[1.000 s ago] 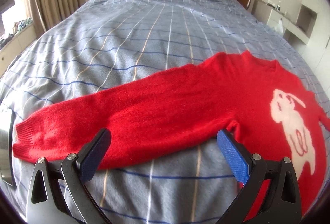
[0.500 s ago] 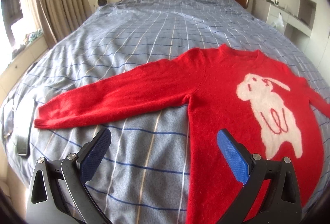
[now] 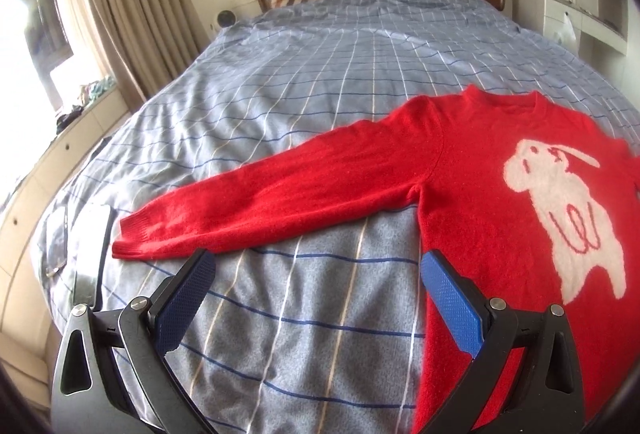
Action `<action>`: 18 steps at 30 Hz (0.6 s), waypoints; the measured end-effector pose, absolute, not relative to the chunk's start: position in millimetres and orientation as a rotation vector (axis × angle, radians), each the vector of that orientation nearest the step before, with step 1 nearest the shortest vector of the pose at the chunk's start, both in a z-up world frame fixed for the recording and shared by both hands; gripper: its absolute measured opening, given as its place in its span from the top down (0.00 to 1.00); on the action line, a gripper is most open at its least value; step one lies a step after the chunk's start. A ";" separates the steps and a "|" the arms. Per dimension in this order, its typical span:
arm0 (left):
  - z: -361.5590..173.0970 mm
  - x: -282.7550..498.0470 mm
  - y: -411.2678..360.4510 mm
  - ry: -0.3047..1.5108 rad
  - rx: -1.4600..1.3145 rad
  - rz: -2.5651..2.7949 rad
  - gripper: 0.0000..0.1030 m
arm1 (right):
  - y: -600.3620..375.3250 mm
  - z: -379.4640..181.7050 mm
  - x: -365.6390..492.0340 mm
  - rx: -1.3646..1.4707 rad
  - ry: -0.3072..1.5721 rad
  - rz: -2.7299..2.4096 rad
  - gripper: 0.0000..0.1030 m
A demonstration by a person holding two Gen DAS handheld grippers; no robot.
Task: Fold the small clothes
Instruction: 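Lift both grippers off the spread red sweater, then grasp a sleeve with the right gripper and fold it across the body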
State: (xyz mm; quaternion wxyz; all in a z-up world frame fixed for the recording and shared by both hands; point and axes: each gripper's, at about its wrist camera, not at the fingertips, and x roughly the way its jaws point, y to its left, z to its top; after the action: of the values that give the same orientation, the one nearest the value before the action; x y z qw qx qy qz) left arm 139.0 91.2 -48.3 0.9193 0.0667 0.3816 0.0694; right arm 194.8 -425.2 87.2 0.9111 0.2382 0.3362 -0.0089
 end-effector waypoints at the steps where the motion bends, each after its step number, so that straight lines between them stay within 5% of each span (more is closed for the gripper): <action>1: -49.1 138.9 95.8 0.788 0.128 0.144 0.00 | -406.1 93.1 204.0 0.473 0.700 0.012 0.95; 7: -56.9 130.2 129.6 0.811 0.038 0.172 0.00 | -279.7 90.7 260.2 0.361 0.794 0.211 0.95; 13: -63.6 119.1 160.1 0.829 -0.030 0.206 0.00 | -165.8 30.9 297.2 0.256 0.906 0.352 0.94; 15: -66.2 116.6 167.4 0.834 -0.054 0.211 0.00 | -140.3 0.9 309.3 0.321 0.979 0.455 0.89; 17: -69.4 115.7 173.1 0.846 -0.076 0.211 0.00 | -127.6 -33.7 318.6 0.506 1.073 0.567 0.58; 18: -70.8 115.1 175.6 0.851 -0.086 0.210 0.00 | -126.7 -49.1 320.7 0.612 1.122 0.620 0.54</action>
State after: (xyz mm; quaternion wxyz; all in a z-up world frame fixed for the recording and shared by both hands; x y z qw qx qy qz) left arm 115.1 175.6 -70.8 0.9047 -0.0414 0.4117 0.1017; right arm 320.7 -126.7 -49.1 0.7582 0.2808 0.5149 0.2848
